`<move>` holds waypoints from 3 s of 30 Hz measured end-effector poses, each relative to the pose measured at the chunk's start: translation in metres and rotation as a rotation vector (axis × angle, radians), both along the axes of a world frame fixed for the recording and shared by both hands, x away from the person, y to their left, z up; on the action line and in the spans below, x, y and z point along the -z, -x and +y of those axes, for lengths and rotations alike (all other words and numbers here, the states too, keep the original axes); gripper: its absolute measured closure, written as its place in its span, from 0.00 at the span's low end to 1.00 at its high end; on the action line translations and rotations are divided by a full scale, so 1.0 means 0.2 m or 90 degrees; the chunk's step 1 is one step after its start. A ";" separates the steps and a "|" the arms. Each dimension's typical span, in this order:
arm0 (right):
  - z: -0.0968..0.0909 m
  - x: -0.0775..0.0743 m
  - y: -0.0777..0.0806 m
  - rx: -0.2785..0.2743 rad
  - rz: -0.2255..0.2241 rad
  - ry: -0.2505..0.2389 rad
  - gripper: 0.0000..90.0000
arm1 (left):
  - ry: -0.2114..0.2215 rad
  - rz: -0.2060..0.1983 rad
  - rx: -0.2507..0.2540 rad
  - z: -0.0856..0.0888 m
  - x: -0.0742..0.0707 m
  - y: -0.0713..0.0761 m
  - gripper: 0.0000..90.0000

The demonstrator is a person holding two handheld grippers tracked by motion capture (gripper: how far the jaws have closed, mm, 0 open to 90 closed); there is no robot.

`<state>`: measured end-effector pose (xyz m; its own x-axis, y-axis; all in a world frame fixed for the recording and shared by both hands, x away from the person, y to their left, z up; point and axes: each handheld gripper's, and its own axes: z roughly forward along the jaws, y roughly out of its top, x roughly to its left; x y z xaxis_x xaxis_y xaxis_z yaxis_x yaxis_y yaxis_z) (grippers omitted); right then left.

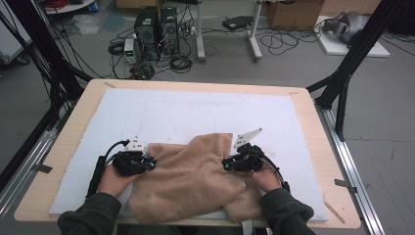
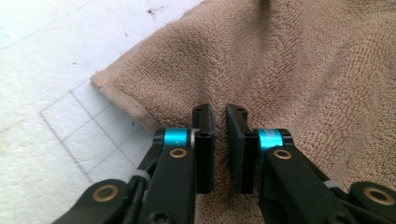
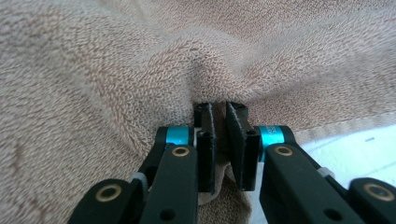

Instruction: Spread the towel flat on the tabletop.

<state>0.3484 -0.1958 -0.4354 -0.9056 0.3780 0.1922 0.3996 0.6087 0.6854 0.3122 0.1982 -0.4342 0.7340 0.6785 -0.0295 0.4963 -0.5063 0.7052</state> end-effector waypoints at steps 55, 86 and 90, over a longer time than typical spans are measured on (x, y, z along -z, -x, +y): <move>-0.23 -0.40 -0.47 0.255 -0.148 -0.014 0.56 | 0.045 -0.130 -0.155 -0.08 -0.37 -0.59 0.49; -0.13 -0.12 -0.09 0.067 -0.044 0.022 0.95 | 0.030 -0.102 -0.068 -0.04 -0.05 -0.02 0.95; -0.20 -0.20 -0.20 0.124 -0.073 0.026 0.95 | 0.048 -0.134 -0.109 -0.08 -0.13 -0.18 0.95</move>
